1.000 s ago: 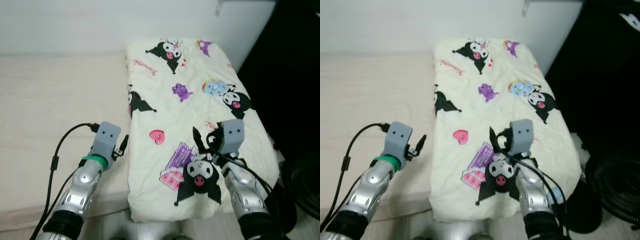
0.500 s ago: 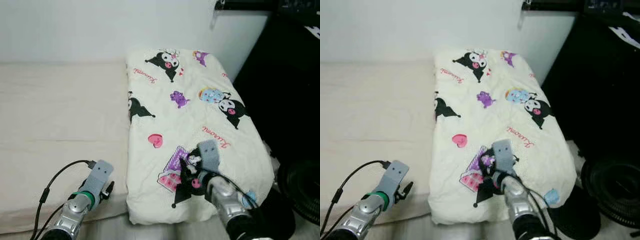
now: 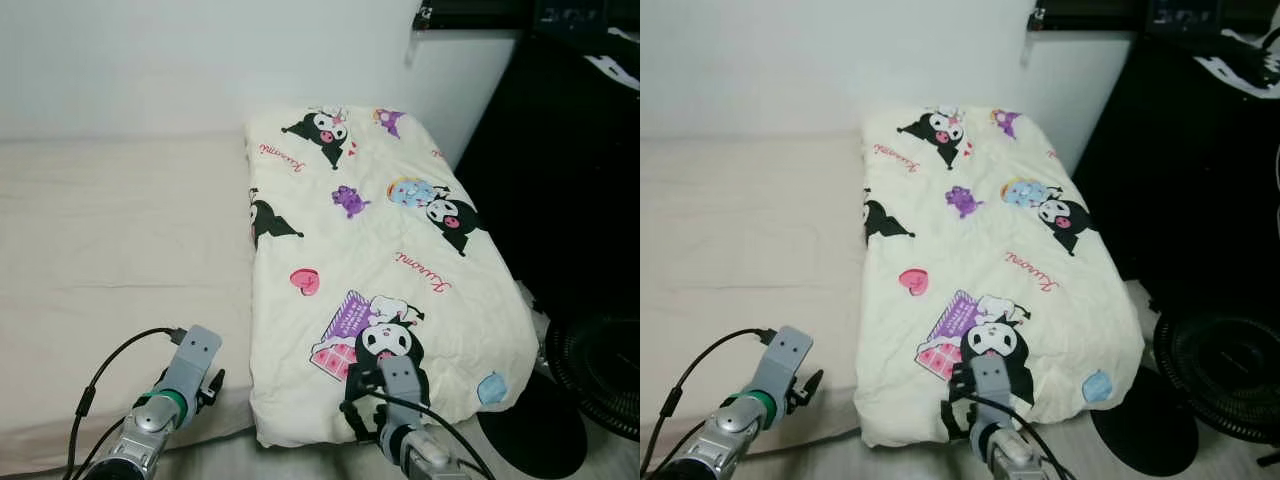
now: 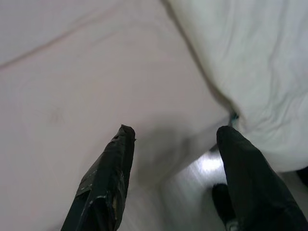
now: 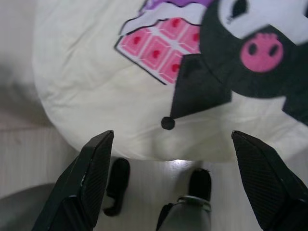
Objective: Clean up the room
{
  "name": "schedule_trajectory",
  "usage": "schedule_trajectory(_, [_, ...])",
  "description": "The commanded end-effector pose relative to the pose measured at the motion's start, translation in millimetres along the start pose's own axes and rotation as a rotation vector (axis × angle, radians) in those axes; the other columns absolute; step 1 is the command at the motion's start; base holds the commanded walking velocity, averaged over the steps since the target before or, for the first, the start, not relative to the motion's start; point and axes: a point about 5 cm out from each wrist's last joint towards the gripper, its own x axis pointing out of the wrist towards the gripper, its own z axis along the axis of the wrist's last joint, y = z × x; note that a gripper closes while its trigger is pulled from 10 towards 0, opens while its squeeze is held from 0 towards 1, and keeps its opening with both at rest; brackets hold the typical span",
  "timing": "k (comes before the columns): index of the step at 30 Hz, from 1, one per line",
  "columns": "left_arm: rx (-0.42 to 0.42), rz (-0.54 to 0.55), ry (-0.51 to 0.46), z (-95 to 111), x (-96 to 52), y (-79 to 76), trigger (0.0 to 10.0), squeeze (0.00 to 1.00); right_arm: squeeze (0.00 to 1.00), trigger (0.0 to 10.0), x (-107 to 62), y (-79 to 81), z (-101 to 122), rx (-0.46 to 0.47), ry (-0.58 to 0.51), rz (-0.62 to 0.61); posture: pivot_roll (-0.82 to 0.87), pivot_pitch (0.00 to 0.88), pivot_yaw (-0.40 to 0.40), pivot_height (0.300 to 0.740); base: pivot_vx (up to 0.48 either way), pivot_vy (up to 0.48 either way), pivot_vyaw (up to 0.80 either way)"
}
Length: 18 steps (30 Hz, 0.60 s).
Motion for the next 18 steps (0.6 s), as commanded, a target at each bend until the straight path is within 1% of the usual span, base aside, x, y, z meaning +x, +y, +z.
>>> schedule_trajectory(1, [-0.019, -0.001, 0.034, -9, -2.3, -0.4, 10.0, 0.00, 0.00, 10.0, -3.6, 0.3, -14, 0.026, 0.039, -0.021, -0.01, 0.000, 0.038, 0.735, 0.000, 0.000, 0.00])
schedule_trajectory(3, [-0.036, -0.008, 0.032, -11, -3.0, 0.1, 10.0, 0.00, 0.00, 10.0, -4.3, 1.0, -13, -0.042, 0.017, -0.026, -0.02, 0.000, 0.040, 0.735, 0.000, 0.000, 0.00])
schedule_trajectory(5, [-0.048, -0.012, 0.032, -12, -3.2, -0.1, 10.0, 0.00, 0.00, 10.0, -4.3, 0.0, -12, -0.054, 0.007, -0.033, -0.02, 0.000, 0.040, 0.735, 0.000, 0.000, 0.00])
schedule_trajectory(6, [-0.057, -0.005, 0.037, -14, -3.9, 0.0, 10.0, 0.00, 0.00, 10.0, -3.8, -2.7, -5, -0.107, -0.032, -0.042, -0.02, 0.000, 0.040, 0.735, 0.000, 0.000, 0.00])
schedule_trajectory(10, [-0.061, 0.000, 0.043, -17, -4.7, -1.2, 10.0, 0.00, 0.00, 10.0, -2.5, -3.4, 2, -0.113, -0.061, -0.046, -0.03, 0.004, 0.040, 0.735, 0.000, 0.000, 0.00])
schedule_trajectory(12, [-0.070, -0.006, 0.034, -17, -4.7, -4.6, 10.0, 0.00, 0.00, 10.0, -0.6, -3.9, 11, -0.100, -0.097, -0.050, -0.04, 0.024, 0.038, 0.735, 0.000, 0.000, 0.00])
schedule_trajectory(18, [-0.084, -0.007, 0.013, -13, -3.5, -8.0, 10.0, 0.00, 0.00, 10.0, -0.1, -2.9, 12, -0.083, -0.101, -0.039, -0.02, 0.020, 0.024, 0.735, 0.000, 0.000, 0.00])
